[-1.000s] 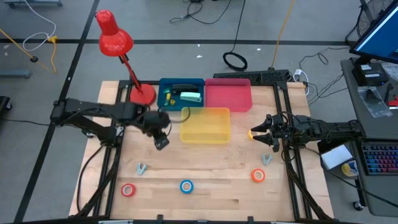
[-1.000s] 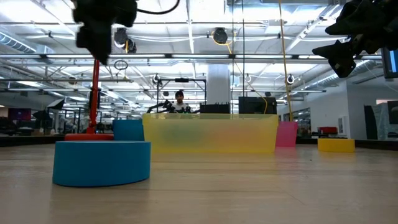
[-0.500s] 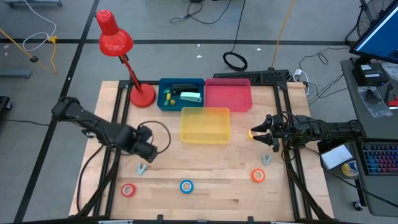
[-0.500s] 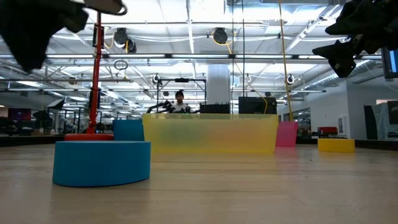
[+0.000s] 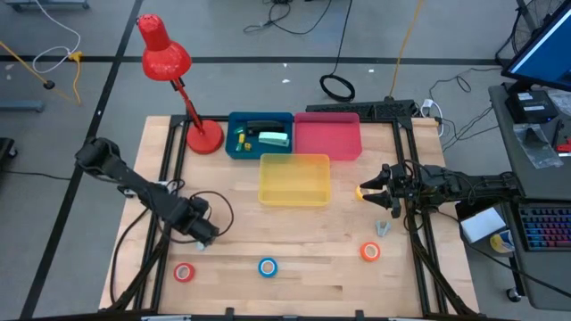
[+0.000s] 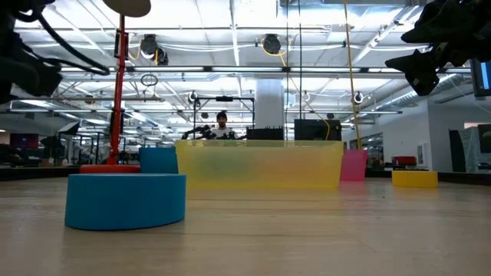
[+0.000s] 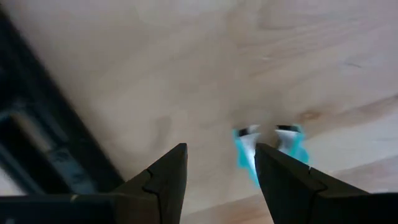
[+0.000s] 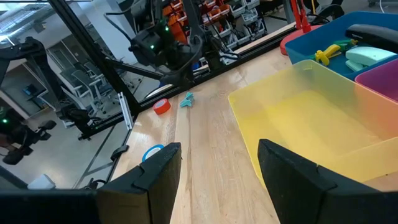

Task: Pick and place Stapler, Stapler remover, tape
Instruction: Put the green staple remover into the yellow bin

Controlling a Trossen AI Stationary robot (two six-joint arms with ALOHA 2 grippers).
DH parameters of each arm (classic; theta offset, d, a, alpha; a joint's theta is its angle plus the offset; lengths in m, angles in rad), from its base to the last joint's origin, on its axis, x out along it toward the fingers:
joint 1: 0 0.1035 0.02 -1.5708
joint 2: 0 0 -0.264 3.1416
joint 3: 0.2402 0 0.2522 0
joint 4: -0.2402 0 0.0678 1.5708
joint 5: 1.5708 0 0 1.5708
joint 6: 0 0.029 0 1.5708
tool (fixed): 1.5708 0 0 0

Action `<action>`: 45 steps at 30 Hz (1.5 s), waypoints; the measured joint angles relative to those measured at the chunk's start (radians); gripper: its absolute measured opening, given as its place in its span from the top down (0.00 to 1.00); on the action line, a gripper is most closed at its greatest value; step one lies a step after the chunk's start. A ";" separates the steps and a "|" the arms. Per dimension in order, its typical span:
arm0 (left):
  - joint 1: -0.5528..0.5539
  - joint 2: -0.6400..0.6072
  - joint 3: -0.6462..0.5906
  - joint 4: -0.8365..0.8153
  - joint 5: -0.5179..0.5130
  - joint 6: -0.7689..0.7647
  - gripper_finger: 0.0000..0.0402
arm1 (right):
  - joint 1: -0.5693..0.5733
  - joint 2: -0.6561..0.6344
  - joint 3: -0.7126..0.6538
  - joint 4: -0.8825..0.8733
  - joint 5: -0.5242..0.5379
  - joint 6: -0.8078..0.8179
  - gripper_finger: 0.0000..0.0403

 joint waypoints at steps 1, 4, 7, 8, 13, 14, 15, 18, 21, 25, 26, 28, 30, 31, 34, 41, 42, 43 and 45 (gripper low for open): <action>-0.007 0.000 -0.007 0.023 0.001 -0.014 0.54 | 0.000 0.000 0.000 0.000 0.000 0.000 0.48; -0.026 0.000 -0.012 0.052 -0.009 -0.039 0.54 | 0.000 0.000 0.000 0.000 0.000 0.000 0.48; -0.034 0.000 -0.026 0.062 -0.025 -0.055 0.54 | 0.000 0.000 0.000 0.000 0.001 0.000 0.48; -0.037 0.000 -0.032 0.070 -0.025 -0.062 0.54 | 0.000 0.000 0.000 0.000 0.001 0.000 0.48; -0.045 0.000 -0.084 0.156 -0.010 -0.080 0.54 | 0.000 0.000 0.000 0.000 0.001 0.000 0.48; -0.045 0.000 -0.095 0.182 -0.010 -0.083 0.54 | 0.000 0.000 0.000 0.000 0.001 0.000 0.48; -0.045 0.000 -0.106 0.208 -0.010 -0.086 0.54 | 0.000 0.000 0.000 0.000 0.001 0.000 0.48; -0.045 0.000 -0.136 0.272 -0.010 -0.097 0.54 | 0.000 0.000 0.000 0.000 0.001 0.000 0.48; -0.045 0.000 -0.163 0.309 -0.004 -0.110 0.54 | 0.000 0.000 0.000 0.000 0.001 0.000 0.48; -0.045 -0.001 -0.176 0.329 0.002 -0.118 0.54 | 0.000 0.000 0.000 0.000 0.001 0.000 0.48; -0.045 -0.001 -0.176 0.329 0.001 -0.119 0.54 | 0.000 0.000 0.000 0.000 0.001 0.000 0.48; -0.045 -0.001 -0.176 0.329 0.001 -0.119 0.54 | 0.000 0.000 0.000 0.000 0.001 -0.001 0.48; -0.045 -0.001 -0.177 0.329 -0.004 -0.119 0.57 | 0.000 0.000 0.000 0.000 0.002 -0.002 0.48; -0.045 -0.001 -0.177 0.329 -0.008 -0.119 0.59 | 0.000 0.000 0.000 0.000 0.002 -0.003 0.48; -0.045 -0.001 -0.178 0.331 -0.024 -0.119 0.70 | 0.000 0.000 0.000 0.000 0.002 -0.003 0.48; -0.046 -0.001 -0.178 0.330 -0.045 -0.089 0.90 | 0.000 0.000 0.000 0.000 0.002 -0.001 0.48; -0.045 -0.001 -0.178 0.330 -0.045 -0.086 0.90 | 0.000 0.000 0.000 0.000 0.002 -0.001 0.48; -0.045 -0.001 -0.178 0.331 -0.047 -0.085 0.90 | 0.000 0.000 0.000 0.000 0.002 -0.001 0.48; -0.045 -0.001 -0.178 0.331 -0.048 -0.085 0.90 | 0.000 0.000 0.000 0.000 0.002 -0.001 0.48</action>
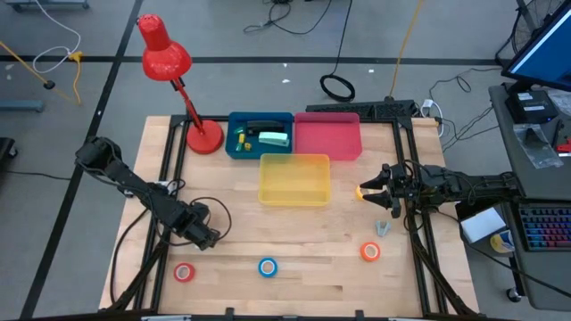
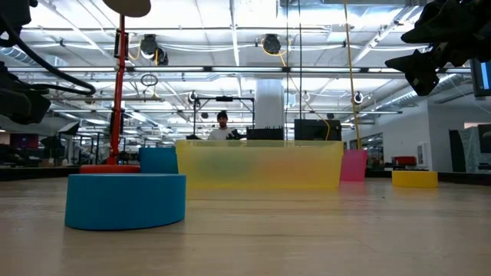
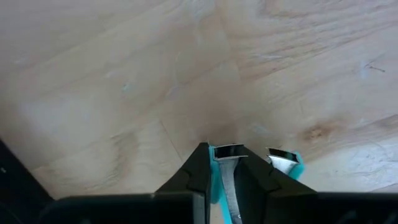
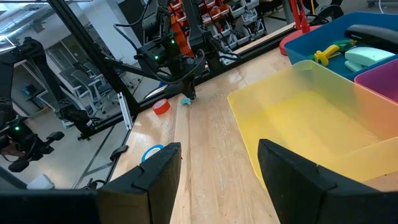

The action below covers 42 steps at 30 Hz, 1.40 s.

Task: Pick and place Stapler, Stapler remover, tape
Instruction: Put the green staple remover into the yellow bin

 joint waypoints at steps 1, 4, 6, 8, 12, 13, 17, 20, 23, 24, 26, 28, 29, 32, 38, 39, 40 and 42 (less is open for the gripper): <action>0.000 0.000 0.000 0.000 0.000 0.000 0.90 | 0.000 0.000 0.000 0.000 0.000 0.000 0.48; 0.000 0.000 0.000 -0.001 0.006 0.001 0.89 | 0.000 0.000 0.000 0.000 0.000 0.000 0.48; 0.000 0.000 0.000 -0.002 0.009 0.003 0.87 | 0.000 0.000 0.000 0.000 0.000 0.000 0.48; 0.000 0.000 0.000 -0.002 0.010 0.005 0.88 | 0.000 0.000 0.000 0.000 0.000 0.000 0.48; 0.000 0.001 0.004 -0.003 0.011 0.037 0.90 | 0.000 0.000 0.000 0.000 0.000 0.001 0.48; 0.000 0.000 0.006 -0.005 0.010 0.049 0.90 | 0.000 0.000 0.000 0.000 0.000 0.001 0.48; 0.004 -0.039 0.013 0.030 -0.015 0.076 0.90 | 0.000 0.000 0.000 0.000 0.000 0.001 0.48; 0.003 -0.095 0.013 0.072 -0.064 0.084 0.90 | 0.000 0.000 0.000 0.001 0.000 0.001 0.48; 0.003 -0.156 0.013 0.140 -0.145 0.107 0.90 | 0.000 0.000 0.000 0.001 0.000 0.001 0.48; 0.003 -0.176 0.014 0.166 -0.175 0.121 0.90 | 0.000 0.000 0.000 0.001 0.000 0.001 0.48; 0.003 -0.212 0.015 0.219 -0.234 0.155 0.90 | 0.000 0.000 0.000 0.001 0.000 0.001 0.48; 0.003 -0.240 0.015 0.292 -0.292 0.201 0.90 | 0.000 0.000 0.000 0.001 0.000 0.001 0.48; 0.004 -0.251 0.015 0.328 -0.321 0.224 0.90 | 0.000 0.000 0.000 0.001 0.000 0.001 0.48; 0.019 -0.260 0.015 0.435 -0.380 0.296 0.90 | 0.000 0.000 0.000 0.001 0.000 0.001 0.48; 0.103 -0.258 0.015 0.625 -0.409 0.458 0.90 | 0.000 0.000 0.000 0.002 0.000 0.001 0.48; 0.124 -0.258 0.015 0.656 -0.409 0.487 0.90 | 0.000 0.000 0.000 0.002 0.000 0.001 0.48; 0.149 -0.258 0.015 0.684 -0.409 0.513 0.90 | 0.000 0.000 0.000 0.002 0.000 0.001 0.48; 0.200 -0.258 0.015 0.733 -0.409 0.572 0.90 | 0.000 0.000 0.000 0.007 0.000 0.001 0.48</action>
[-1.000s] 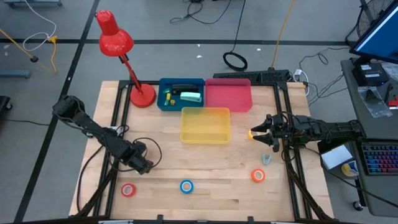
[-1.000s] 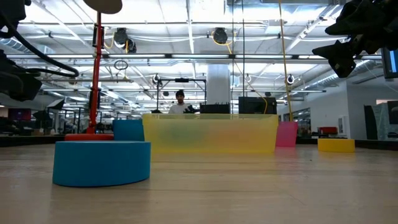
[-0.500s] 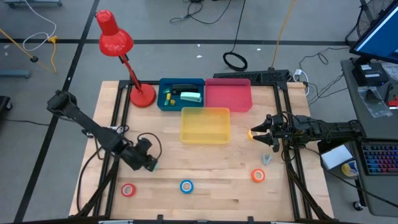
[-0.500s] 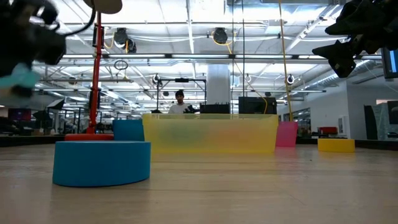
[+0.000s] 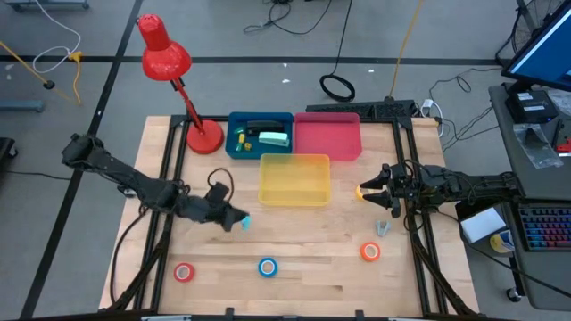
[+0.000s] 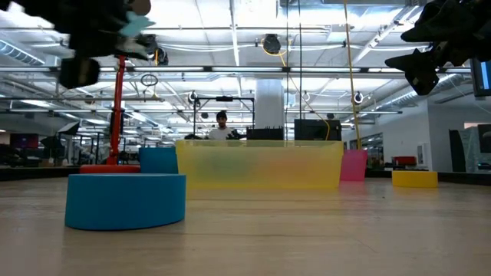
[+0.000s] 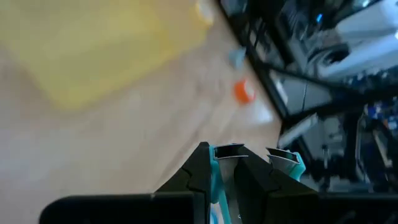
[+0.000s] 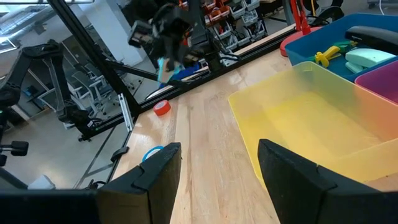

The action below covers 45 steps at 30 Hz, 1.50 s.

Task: Pick and place Stapler, Stapler remover, tape
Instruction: Put the green staple remover into the yellow bin

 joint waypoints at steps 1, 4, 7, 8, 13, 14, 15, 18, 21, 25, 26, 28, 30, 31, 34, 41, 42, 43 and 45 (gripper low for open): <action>0.028 0.000 0.000 0.024 0.000 0.032 0.90 | 0.000 0.000 0.000 0.001 0.000 0.000 0.48; 0.116 0.000 0.000 0.089 0.022 0.116 0.90 | 0.000 0.000 0.000 0.002 0.000 0.000 0.48; 0.205 0.015 0.034 0.079 0.065 0.202 0.90 | 0.000 0.000 0.000 0.002 0.000 0.000 0.48; 0.235 0.029 0.057 0.069 0.085 0.234 0.90 | 0.000 0.000 0.000 0.002 0.000 0.000 0.48; 0.372 0.158 0.225 -0.069 0.204 0.414 0.90 | 0.000 0.000 0.000 0.002 0.000 0.000 0.48; 0.397 0.194 0.264 -0.116 0.228 0.449 0.90 | 0.000 0.000 0.000 0.002 0.000 0.000 0.48; 0.423 0.231 0.303 -0.159 0.252 0.485 0.90 | 0.000 0.000 0.000 0.002 0.000 0.000 0.48; 0.487 0.356 0.427 -0.260 0.315 0.596 0.90 | 0.000 0.000 0.000 0.002 0.000 0.000 0.48; 0.542 0.484 0.543 -0.367 0.341 0.706 0.90 | 0.000 0.000 0.000 0.002 0.000 0.017 0.48; 0.600 0.639 0.684 -0.467 0.341 0.823 0.90 | 0.000 0.000 0.000 0.001 0.000 0.096 0.48; 0.612 0.674 0.715 -0.478 0.338 0.850 0.90 | 0.000 0.000 0.000 0.001 0.000 0.111 0.48; 0.632 0.739 0.768 -0.495 0.330 0.890 0.90 | 0.000 0.000 0.000 0.001 0.000 0.133 0.48; 0.647 0.798 0.814 -0.509 0.323 0.918 0.90 | 0.000 0.000 0.000 0.001 0.000 0.143 0.48; 0.654 0.824 0.835 -0.521 0.323 0.928 0.90 | 0.000 0.000 0.000 0.001 0.000 0.148 0.48; 0.672 0.891 0.883 -0.562 0.323 0.942 0.90 | 0.000 0.000 0.000 0.001 0.000 0.161 0.48; 0.692 0.980 0.897 -0.605 0.325 0.942 0.90 | 0.000 0.000 0.000 0.001 0.001 0.161 0.48; 0.693 0.987 0.897 -0.608 0.325 0.942 0.90 | 0.000 0.000 0.000 0.001 0.003 0.161 0.48; 0.693 0.993 0.897 -0.611 0.325 0.942 0.90 | 0.000 0.000 0.000 0.001 0.010 0.161 0.48; 0.693 0.999 0.897 -0.607 0.325 0.942 0.88 | 0.000 0.000 0.000 0.001 0.056 0.160 0.48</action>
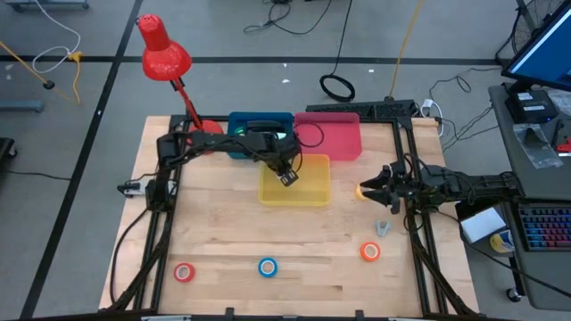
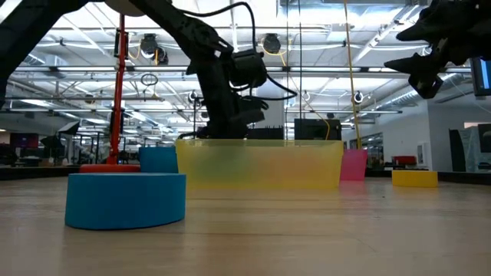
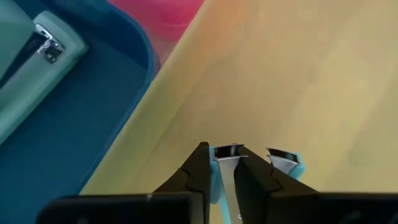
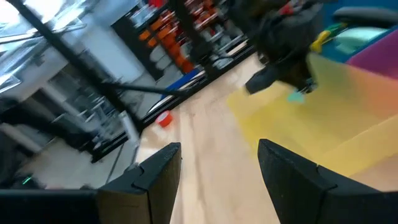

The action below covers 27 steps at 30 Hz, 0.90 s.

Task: Pick and place Stapler, Stapler remover, tape
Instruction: Put the green staple remover into the yellow bin, then put the red tape into the pink bin

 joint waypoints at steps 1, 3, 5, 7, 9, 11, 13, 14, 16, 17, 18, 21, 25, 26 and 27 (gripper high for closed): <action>0.000 0.001 0.000 0.000 0.000 0.000 0.87 | 0.000 0.000 0.000 0.000 0.027 0.002 0.48; 0.000 0.001 0.000 0.004 0.000 0.011 0.83 | -0.001 0.000 0.000 0.000 0.065 0.013 0.48; 0.000 0.001 0.000 0.009 0.001 0.028 0.79 | -0.001 0.000 0.000 0.000 0.087 0.021 0.48; 0.000 0.001 0.000 0.009 0.001 0.030 0.77 | -0.001 0.000 0.000 0.000 0.100 0.021 0.48; 0.000 0.001 0.000 0.009 0.001 0.027 0.75 | -0.001 0.000 0.000 0.000 0.101 0.025 0.48; 0.000 0.001 0.000 0.009 0.001 0.026 0.73 | -0.001 0.000 0.000 0.000 0.101 0.041 0.48; 0.000 -0.001 0.000 0.009 0.001 0.026 0.72 | -0.001 0.000 0.000 0.000 0.101 0.074 0.48; 0.000 -0.007 0.000 0.005 0.001 0.026 0.71 | -0.001 0.000 0.000 0.000 0.101 0.093 0.48; 0.002 -0.016 0.000 0.008 0.002 0.026 0.71 | -0.001 0.000 0.000 0.000 0.101 0.125 0.48; 0.002 -0.027 0.000 0.008 0.005 0.026 0.71 | 0.000 0.000 0.000 0.000 0.101 0.138 0.48; 0.004 -0.039 0.000 0.001 0.014 0.026 0.71 | 0.000 0.000 0.000 0.000 0.101 0.149 0.48; 0.002 -0.085 0.000 -0.021 0.067 0.017 0.70 | 0.000 0.000 0.000 0.000 0.101 0.154 0.48; -0.038 -0.169 0.000 -0.117 0.151 -0.021 0.70 | 0.000 0.000 0.001 -0.001 0.100 0.147 0.48; -0.058 -0.190 0.000 -0.150 0.159 -0.029 0.70 | 0.000 0.000 0.001 -0.001 0.101 0.145 0.48; -0.082 -0.216 0.000 -0.184 0.163 -0.033 0.70 | 0.000 0.000 0.001 -0.001 0.101 0.143 0.48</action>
